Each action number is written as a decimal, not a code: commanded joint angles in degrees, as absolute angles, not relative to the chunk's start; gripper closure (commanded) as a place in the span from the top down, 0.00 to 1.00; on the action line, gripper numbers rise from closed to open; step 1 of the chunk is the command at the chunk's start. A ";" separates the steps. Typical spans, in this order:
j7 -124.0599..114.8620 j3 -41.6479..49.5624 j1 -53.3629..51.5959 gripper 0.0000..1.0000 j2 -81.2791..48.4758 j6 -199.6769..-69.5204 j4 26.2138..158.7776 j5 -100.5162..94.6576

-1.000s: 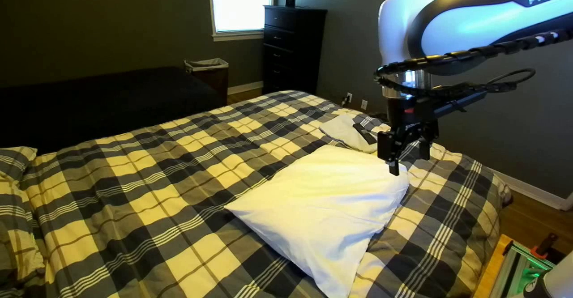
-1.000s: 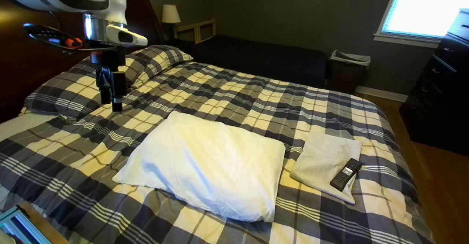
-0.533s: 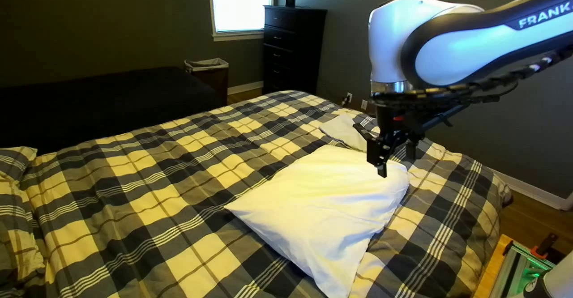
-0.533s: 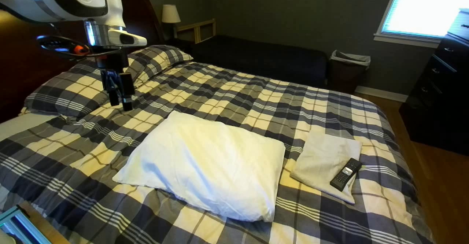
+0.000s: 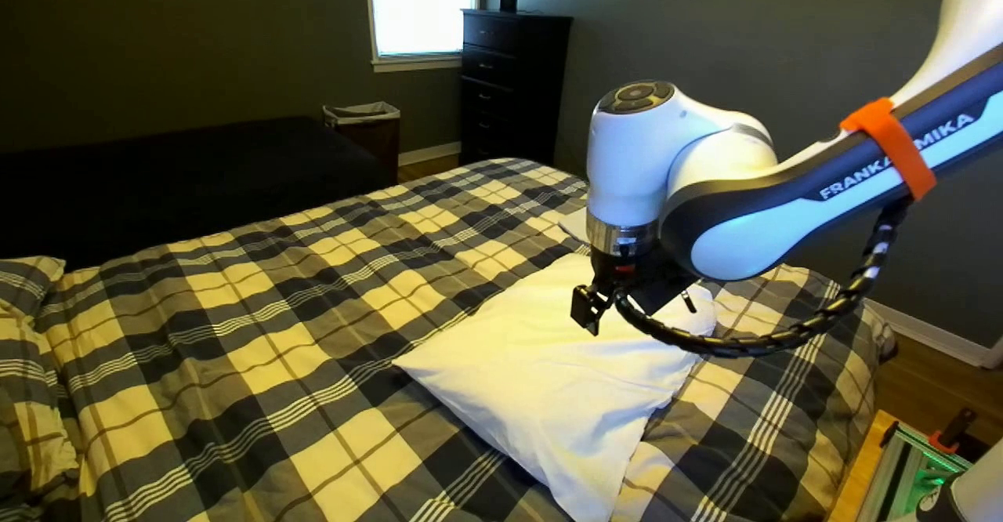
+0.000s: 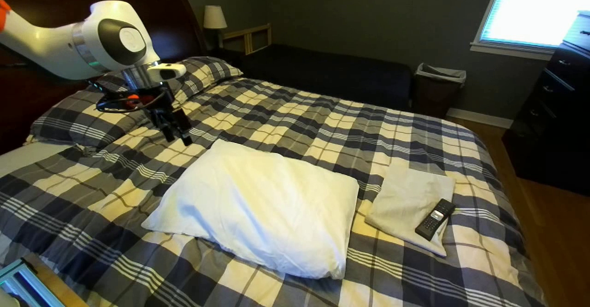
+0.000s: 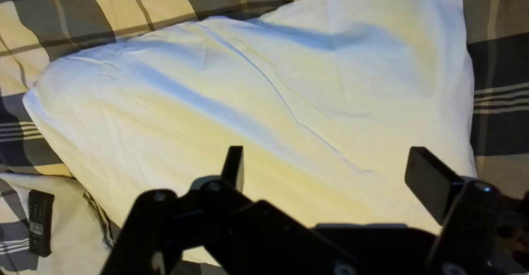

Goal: Move the pillow to the left then put the book into the pillow

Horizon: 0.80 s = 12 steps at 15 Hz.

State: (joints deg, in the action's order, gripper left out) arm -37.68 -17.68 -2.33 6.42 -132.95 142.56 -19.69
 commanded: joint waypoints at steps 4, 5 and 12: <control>-50.95 -13.63 -7.01 1.00 -10.03 -140.87 134.29 -36.37; -51.74 -12.55 -8.15 1.00 -11.93 -141.54 133.00 -37.55; -51.81 -6.41 -14.71 1.00 -20.86 -144.38 125.89 -37.21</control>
State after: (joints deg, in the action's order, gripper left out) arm -50.84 -9.32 -11.75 -17.80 -143.28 128.45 -36.55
